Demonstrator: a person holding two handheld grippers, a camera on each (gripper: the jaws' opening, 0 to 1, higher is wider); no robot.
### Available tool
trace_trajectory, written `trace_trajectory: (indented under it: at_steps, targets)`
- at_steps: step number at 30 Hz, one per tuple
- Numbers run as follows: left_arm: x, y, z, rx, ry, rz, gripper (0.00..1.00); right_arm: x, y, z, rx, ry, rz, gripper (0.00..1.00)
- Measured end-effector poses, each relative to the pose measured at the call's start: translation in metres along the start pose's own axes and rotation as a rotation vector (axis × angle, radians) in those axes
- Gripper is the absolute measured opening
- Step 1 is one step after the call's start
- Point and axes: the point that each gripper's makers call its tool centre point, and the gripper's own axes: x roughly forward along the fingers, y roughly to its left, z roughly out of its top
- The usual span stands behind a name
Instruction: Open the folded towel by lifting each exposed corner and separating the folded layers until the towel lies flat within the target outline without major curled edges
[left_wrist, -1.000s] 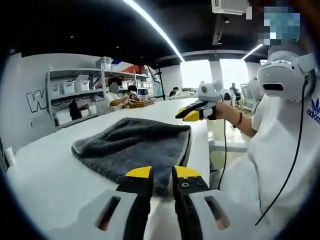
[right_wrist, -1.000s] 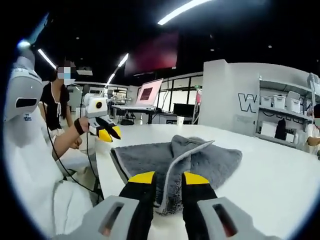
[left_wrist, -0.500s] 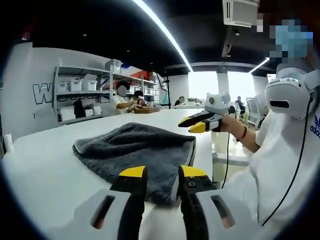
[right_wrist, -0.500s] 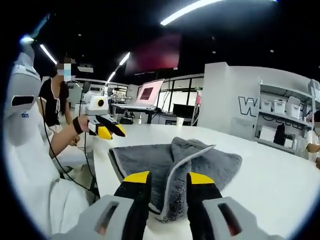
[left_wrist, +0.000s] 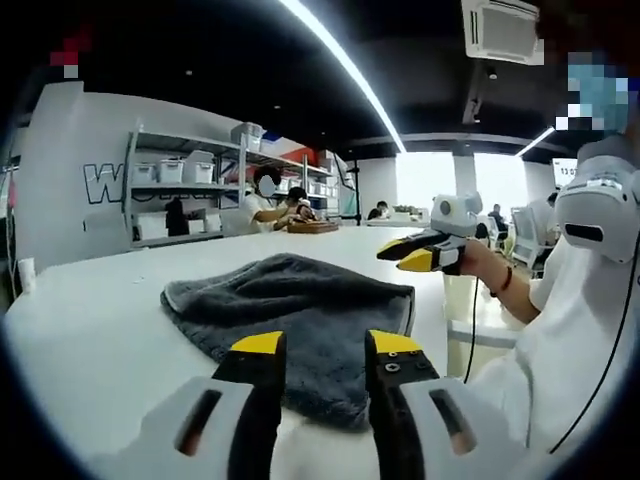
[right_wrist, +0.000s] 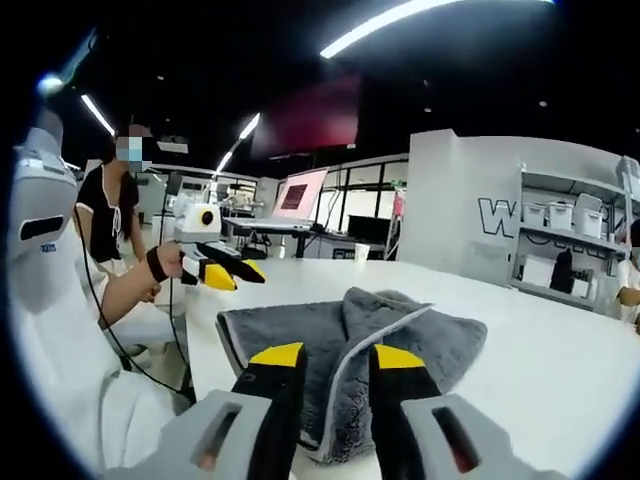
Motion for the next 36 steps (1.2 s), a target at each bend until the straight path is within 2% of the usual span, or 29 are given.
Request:
trace_trajectory:
  at_steps: [3, 6, 10, 14, 19, 23, 30, 32, 36]
  targets:
    - [0.000, 0.002, 0.003, -0.015, -0.016, 0.000, 0.35, -0.001, -0.004, 0.005, 0.000, -0.016, -0.014, 0.23]
    - [0.001, 0.005, 0.003, 0.011, -0.013, 0.023, 0.35, 0.000, -0.006, 0.007, -0.005, -0.020, -0.024, 0.24]
    - [0.003, 0.006, 0.002, -0.036, -0.014, 0.015, 0.41, 0.001, -0.008, 0.006, 0.001, -0.015, -0.037, 0.31]
    - [0.005, 0.010, 0.003, -0.029, -0.021, 0.039, 0.44, 0.002, -0.009, 0.009, 0.011, -0.028, -0.037, 0.32]
    - [0.009, 0.010, 0.005, -0.038, -0.025, 0.031, 0.48, 0.005, -0.008, 0.014, 0.031, -0.044, -0.023, 0.31]
    - [0.012, 0.012, 0.005, -0.013, -0.018, 0.041, 0.51, 0.006, -0.014, 0.012, 0.040, -0.039, -0.044, 0.33]
    - [0.014, 0.015, 0.010, -0.027, -0.027, 0.050, 0.55, 0.009, -0.016, 0.011, 0.066, -0.046, -0.040, 0.32]
    - [0.016, 0.013, 0.008, -0.018, -0.014, 0.037, 0.54, 0.011, -0.018, 0.012, 0.066, -0.046, -0.049, 0.31]
    - [0.018, 0.016, 0.010, -0.024, -0.022, 0.049, 0.58, 0.013, -0.020, 0.014, 0.076, -0.055, -0.059, 0.29]
